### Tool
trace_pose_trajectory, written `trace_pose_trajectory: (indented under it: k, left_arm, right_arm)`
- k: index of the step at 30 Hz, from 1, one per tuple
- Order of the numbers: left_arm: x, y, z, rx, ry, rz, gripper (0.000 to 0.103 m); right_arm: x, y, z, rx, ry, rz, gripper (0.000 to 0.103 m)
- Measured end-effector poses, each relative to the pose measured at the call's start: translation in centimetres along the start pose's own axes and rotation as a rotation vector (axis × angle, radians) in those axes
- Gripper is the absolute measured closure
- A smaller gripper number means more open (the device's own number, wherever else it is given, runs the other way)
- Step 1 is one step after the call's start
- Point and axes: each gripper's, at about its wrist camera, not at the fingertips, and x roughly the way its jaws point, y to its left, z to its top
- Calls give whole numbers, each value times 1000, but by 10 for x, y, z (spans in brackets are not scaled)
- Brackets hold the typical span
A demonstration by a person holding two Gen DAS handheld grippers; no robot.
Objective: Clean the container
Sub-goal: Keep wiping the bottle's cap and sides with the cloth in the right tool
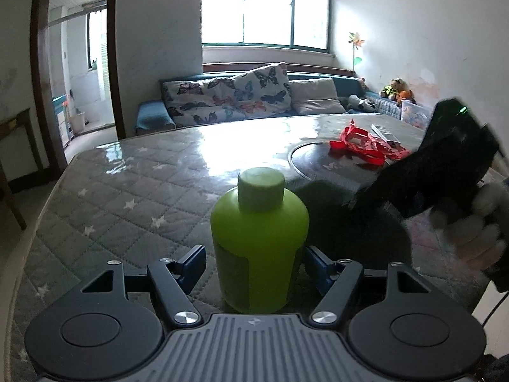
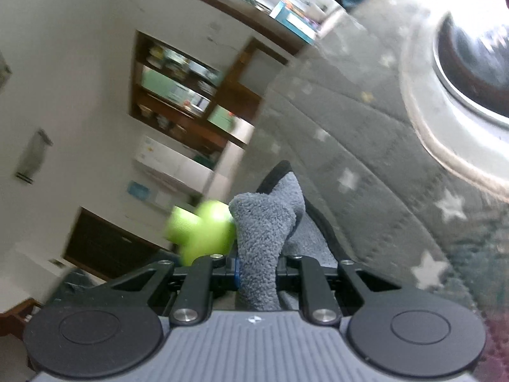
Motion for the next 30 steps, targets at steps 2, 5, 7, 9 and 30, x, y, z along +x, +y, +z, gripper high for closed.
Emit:
trace_pose_trajectory:
  k: [2, 5, 7, 9, 30]
  left_arm:
    - [2, 2, 1, -20, -2, -3, 31]
    - [2, 1, 1, -22, -9, -3, 32]
    - [2, -1, 0, -9, -12, 1, 34]
    - [2, -1, 0, -1, -13, 4, 34]
    - [-11, 13, -4, -9, -1, -3, 33]
  right_arm:
    - [-4, 13, 8, -28, -22, 26, 88]
    - [0, 25, 18, -59, -22, 55, 88]
    - [8, 28, 24, -71, -11, 48, 88]
    - [16, 26, 28, -67, -5, 45, 88]
    - [53, -27, 6, 62, 125, -62, 88]
